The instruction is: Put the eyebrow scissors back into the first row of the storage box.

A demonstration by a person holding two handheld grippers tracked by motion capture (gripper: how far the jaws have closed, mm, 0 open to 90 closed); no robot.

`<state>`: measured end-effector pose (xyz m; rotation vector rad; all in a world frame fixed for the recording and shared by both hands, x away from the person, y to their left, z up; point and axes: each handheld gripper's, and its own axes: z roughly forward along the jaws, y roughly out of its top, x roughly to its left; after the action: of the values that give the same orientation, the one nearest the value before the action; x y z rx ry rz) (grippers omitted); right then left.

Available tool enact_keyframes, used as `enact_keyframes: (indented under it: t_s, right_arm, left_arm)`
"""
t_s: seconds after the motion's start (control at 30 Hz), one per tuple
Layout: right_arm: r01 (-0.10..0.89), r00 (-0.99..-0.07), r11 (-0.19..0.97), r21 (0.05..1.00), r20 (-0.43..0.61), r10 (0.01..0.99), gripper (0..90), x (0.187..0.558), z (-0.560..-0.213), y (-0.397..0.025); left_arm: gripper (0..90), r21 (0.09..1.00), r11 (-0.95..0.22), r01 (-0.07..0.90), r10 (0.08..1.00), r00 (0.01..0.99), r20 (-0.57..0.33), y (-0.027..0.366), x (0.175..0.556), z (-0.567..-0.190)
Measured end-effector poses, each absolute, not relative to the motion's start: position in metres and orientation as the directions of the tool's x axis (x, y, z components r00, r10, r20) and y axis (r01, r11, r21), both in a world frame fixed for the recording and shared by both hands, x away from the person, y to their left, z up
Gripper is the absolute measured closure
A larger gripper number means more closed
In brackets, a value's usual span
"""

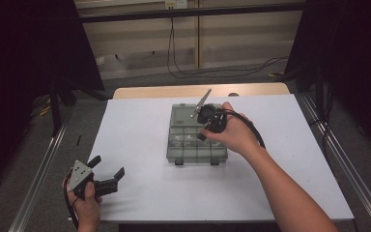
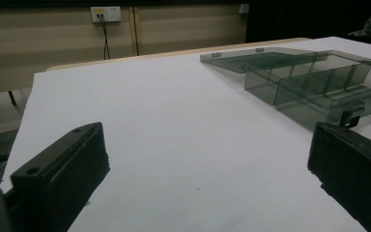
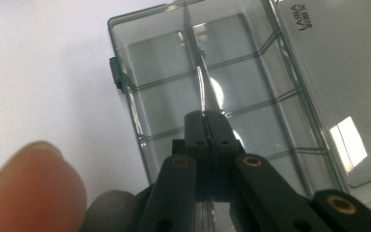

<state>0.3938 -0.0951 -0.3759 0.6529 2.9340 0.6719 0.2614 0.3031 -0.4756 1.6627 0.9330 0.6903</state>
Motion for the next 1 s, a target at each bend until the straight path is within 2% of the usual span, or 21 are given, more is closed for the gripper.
enact_keyframes:
  t_s: [0.6,1.0]
  right_arm:
    - [0.413,-0.895,0.804,0.427,0.026,0.446,89.5,0.414,-0.386,-0.096]
    - [0.405,-0.890,0.818,0.409,-0.030,0.455,89.3,0.427,-0.401,-0.091]
  left_arm:
    - [0.3,0.962,-0.133,0.240,0.849,0.528,-0.014,0.303,0.262,-0.476]
    - [0.3,0.962,-0.133,0.239,0.847,0.531,-0.015,0.303,0.262,-0.476]
